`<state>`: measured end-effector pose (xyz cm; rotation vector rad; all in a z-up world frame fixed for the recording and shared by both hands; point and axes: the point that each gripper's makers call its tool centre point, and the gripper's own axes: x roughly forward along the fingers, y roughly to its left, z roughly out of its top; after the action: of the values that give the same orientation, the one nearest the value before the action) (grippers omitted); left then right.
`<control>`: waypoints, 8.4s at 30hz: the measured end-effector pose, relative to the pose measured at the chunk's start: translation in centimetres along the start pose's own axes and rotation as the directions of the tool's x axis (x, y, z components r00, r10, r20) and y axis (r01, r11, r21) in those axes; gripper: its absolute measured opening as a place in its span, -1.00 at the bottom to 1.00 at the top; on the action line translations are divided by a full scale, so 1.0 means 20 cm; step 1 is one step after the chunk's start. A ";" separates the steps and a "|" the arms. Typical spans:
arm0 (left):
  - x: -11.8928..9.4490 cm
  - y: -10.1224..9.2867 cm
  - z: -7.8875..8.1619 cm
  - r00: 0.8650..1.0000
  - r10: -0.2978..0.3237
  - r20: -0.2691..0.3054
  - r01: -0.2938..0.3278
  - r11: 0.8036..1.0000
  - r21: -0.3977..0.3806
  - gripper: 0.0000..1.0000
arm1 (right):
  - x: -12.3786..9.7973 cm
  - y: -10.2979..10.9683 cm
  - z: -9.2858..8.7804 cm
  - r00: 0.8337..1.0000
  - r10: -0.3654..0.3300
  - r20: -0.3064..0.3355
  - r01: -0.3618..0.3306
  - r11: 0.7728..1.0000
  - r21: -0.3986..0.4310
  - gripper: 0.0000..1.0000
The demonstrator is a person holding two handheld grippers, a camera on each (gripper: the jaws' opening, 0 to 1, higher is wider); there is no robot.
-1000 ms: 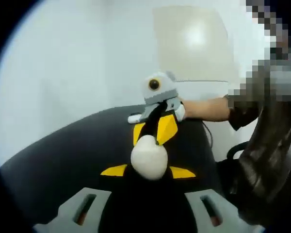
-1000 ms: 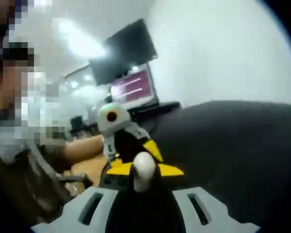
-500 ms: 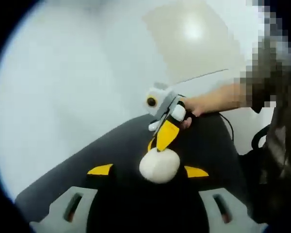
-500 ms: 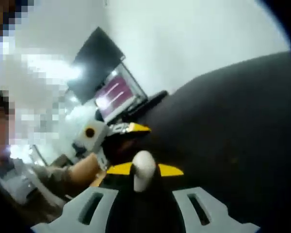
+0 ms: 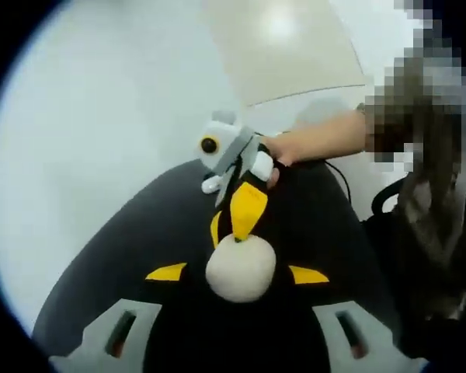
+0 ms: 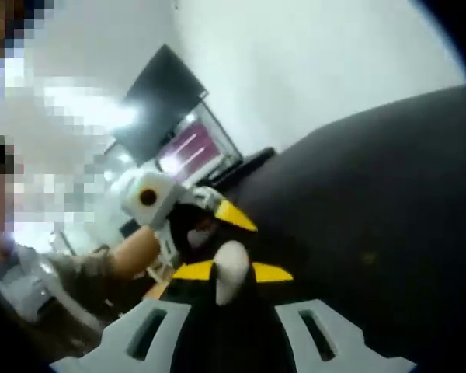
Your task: Pick up three earphones and place each one into its charging case using tactile feedback, ensure that each earphone is properly inserted and securely positioned inside the case.
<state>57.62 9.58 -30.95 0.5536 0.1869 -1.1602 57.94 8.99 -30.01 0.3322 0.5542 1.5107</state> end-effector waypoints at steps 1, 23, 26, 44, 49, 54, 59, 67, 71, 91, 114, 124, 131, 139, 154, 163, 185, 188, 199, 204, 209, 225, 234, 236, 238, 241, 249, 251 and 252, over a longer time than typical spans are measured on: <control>0.01 0.00 0.00 1.000 -0.005 0.003 0.005 1.000 -0.007 -0.14 | 0.00 -0.01 0.00 1.000 -0.009 0.005 0.009 1.000 -0.010 -0.63; -0.11 0.05 0.09 0.973 0.054 0.225 0.014 0.957 -0.289 -0.13 | -0.10 -0.05 0.19 0.971 -0.037 0.237 0.069 0.990 -0.127 -0.38; -0.30 0.20 0.13 0.886 0.251 0.390 -0.058 0.894 -0.443 -0.23 | -0.09 -0.04 0.18 0.973 -0.033 0.230 0.068 0.987 -0.143 -0.35; -0.44 0.42 -0.16 0.822 0.550 0.144 -0.448 0.783 -0.433 -0.54 | -0.07 -0.06 0.13 0.982 -0.094 0.164 0.140 0.944 -0.300 -0.37; -0.40 0.38 -0.17 0.840 0.530 0.117 -0.457 0.807 -0.374 -0.58 | -0.10 -0.10 0.19 0.961 -0.182 0.209 0.232 0.942 -0.243 -0.26; -0.36 0.33 -0.15 0.857 0.501 0.118 -0.450 0.841 -0.300 -0.60 | -0.16 -0.01 0.19 0.925 -0.296 0.240 0.369 0.852 -0.371 -0.28; -0.36 0.29 -0.09 0.865 0.469 0.177 -0.401 0.859 -0.318 -0.55 | -0.13 0.17 0.16 0.956 -0.224 0.188 0.283 0.870 -0.404 -0.21; -0.38 0.31 -0.10 0.854 0.486 0.185 -0.413 0.850 -0.327 -0.57 | -0.05 0.13 0.03 0.957 -0.269 0.109 0.288 0.842 -0.456 -0.01; -0.37 0.30 -0.08 0.855 0.479 0.200 -0.401 0.854 -0.332 -0.57 | -0.01 0.10 -0.01 0.946 -0.314 0.083 0.313 0.809 -0.498 -0.01; -0.35 0.29 -0.09 0.859 0.480 0.177 -0.415 0.856 -0.309 -0.59 | 0.04 -0.05 -0.04 0.896 -0.442 0.037 0.361 0.679 -0.639 -0.24; -0.39 0.30 -0.08 0.849 0.488 0.201 -0.410 0.850 -0.331 -0.60 | -1.24 -0.34 0.08 0.375 -0.881 0.289 0.923 0.328 -0.199 -0.24; -0.38 0.29 -0.09 0.854 0.487 0.185 -0.417 0.851 -0.319 -0.61 | -1.37 -0.48 -0.03 0.311 -0.922 0.231 0.950 0.293 -0.110 -0.24; -0.38 0.29 -0.09 0.852 0.490 0.185 -0.420 0.850 -0.317 -0.61 | -1.36 -0.50 -0.03 0.314 -0.924 0.221 0.948 0.289 -0.136 -0.22; -0.38 0.29 -0.08 0.847 0.496 0.192 -0.423 0.848 -0.320 -0.61 | -1.23 -0.27 0.20 0.378 -0.842 0.386 0.915 0.274 -0.297 -0.22; -0.47 0.39 -0.11 0.799 0.579 0.163 -0.464 0.766 -0.445 -0.79 | -0.53 -0.11 0.41 0.808 -0.375 0.455 0.466 0.879 -0.103 -0.45; -0.49 0.43 -0.12 0.771 0.614 0.170 -0.464 0.724 -0.510 -0.81 | -0.34 -0.22 0.24 0.872 -0.343 0.349 0.433 0.872 -0.228 -0.51; -0.42 0.27 -0.01 0.794 0.598 0.104 -0.528 0.765 -0.369 -0.76 | -0.44 -0.21 0.30 0.826 -0.364 0.430 0.457 0.879 -0.135 -0.43; -0.42 0.28 0.03 0.794 0.588 0.150 -0.493 0.769 -0.406 -0.72 | -0.43 -0.20 0.29 0.829 -0.364 0.426 0.467 0.868 -0.168 -0.43; -0.34 0.36 -0.01 0.789 0.587 0.179 -0.487 0.776 -0.400 -0.71 | -0.46 -0.26 0.35 0.798 -0.371 0.475 0.465 0.880 -0.095 -0.43; -0.27 0.26 -0.01 0.853 0.490 0.183 -0.387 0.827 -0.408 -0.69 | -0.46 -0.24 0.36 0.793 -0.350 0.499 0.442 0.894 -0.076 -0.43; -0.27 0.19 0.03 0.865 0.455 0.214 -0.342 0.844 -0.414 -0.63 | -0.45 -0.24 0.35 0.790 -0.354 0.501 0.459 0.883 -0.100 -0.43; -0.28 0.20 0.06 0.828 0.511 0.232 -0.386 0.819 -0.426 -0.62 | -0.49 -0.22 0.37 0.788 -0.305 0.534 0.458 0.871 -0.179 -0.43; -0.28 0.22 0.05 0.825 0.515 0.233 -0.387 0.815 -0.431 -0.62 | -0.49 -0.21 0.38 0.794 -0.287 0.536 0.449 0.871 -0.199 -0.43; -0.27 0.22 0.05 0.830 0.508 0.230 -0.385 0.820 -0.424 -0.62 | -0.50 -0.21 0.38 0.790 -0.285 0.543 0.447 0.873 -0.192 -0.43; -0.27 0.23 0.04 0.832 0.505 0.229 -0.384 0.822 -0.420 -0.62 | -0.50 -0.21 0.39 0.786 -0.280 0.551 0.443 0.877 -0.186 -0.43; -0.27 0.24 0.04 0.834 0.500 0.231 -0.377 0.824 -0.424 -0.61 | -0.51 -0.22 0.40 0.783 -0.278 0.556 0.437 0.883 -0.173 -0.43; -0.27 0.24 0.04 0.839 0.494 0.229 -0.373 0.828 -0.419 -0.61 | -0.49 -0.21 0.40 0.789 -0.277 0.548 0.438 0.879 -0.187 -0.43; -0.27 0.24 0.04 0.841 0.491 0.229 -0.370 0.830 -0.417 -0.60 | -0.49 -0.20 0.40 0.790 -0.272 0.549 0.434 0.881 -0.188 -0.43; -0.27 0.23 0.04 0.840 0.491 0.232 -0.371 0.830 -0.416 -0.60 | -0.48 -0.20 0.40 0.791 -0.271 0.548 0.433 0.881 -0.189 -0.43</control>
<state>59.56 14.90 -26.43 0.0591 -0.0253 -0.7234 65.78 0.28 -24.12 0.3440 -0.0503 1.0519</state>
